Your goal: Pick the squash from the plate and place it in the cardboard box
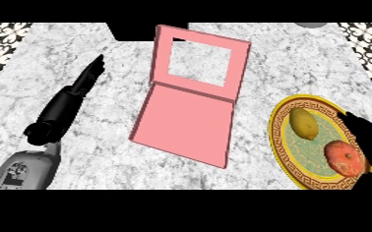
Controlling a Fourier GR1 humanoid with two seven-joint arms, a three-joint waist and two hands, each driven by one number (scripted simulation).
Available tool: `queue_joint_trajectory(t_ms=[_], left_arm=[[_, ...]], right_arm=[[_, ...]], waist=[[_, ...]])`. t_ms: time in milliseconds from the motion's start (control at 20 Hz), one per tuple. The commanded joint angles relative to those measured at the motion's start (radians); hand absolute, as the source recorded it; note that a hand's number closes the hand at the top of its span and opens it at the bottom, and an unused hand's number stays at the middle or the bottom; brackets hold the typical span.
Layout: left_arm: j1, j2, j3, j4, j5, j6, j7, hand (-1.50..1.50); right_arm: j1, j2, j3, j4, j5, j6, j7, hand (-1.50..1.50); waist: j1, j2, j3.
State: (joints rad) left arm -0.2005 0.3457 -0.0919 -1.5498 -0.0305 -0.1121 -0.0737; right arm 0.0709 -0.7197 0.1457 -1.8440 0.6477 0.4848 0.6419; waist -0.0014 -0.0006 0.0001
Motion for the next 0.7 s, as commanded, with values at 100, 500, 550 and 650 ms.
queue_joint_trajectory(t_ms=[100,500,550,650], left_arm=[[0.032,-0.022,0.034,0.002,-0.046,-0.030,-0.030,0.00],[0.052,-0.039,0.051,-0.089,-0.038,-0.054,0.035,0.00],[0.019,-0.044,0.065,-0.016,-0.059,-0.072,-0.008,0.00],[-0.009,-0.043,0.086,-0.003,-0.042,-0.086,0.003,0.00]], right_arm=[[-0.005,0.060,-0.050,0.032,0.049,0.043,-0.076,-1.50],[0.058,0.090,-0.048,0.208,0.203,-0.103,-0.182,-1.50],[0.015,0.139,-0.030,0.210,0.236,-0.075,-0.148,-1.50],[-0.020,0.111,-0.067,0.314,0.237,-0.087,-0.225,-1.50]], waist=[[0.000,0.000,0.000],[0.003,-0.001,0.000],[0.001,0.000,0.000],[0.002,0.001,0.000]])
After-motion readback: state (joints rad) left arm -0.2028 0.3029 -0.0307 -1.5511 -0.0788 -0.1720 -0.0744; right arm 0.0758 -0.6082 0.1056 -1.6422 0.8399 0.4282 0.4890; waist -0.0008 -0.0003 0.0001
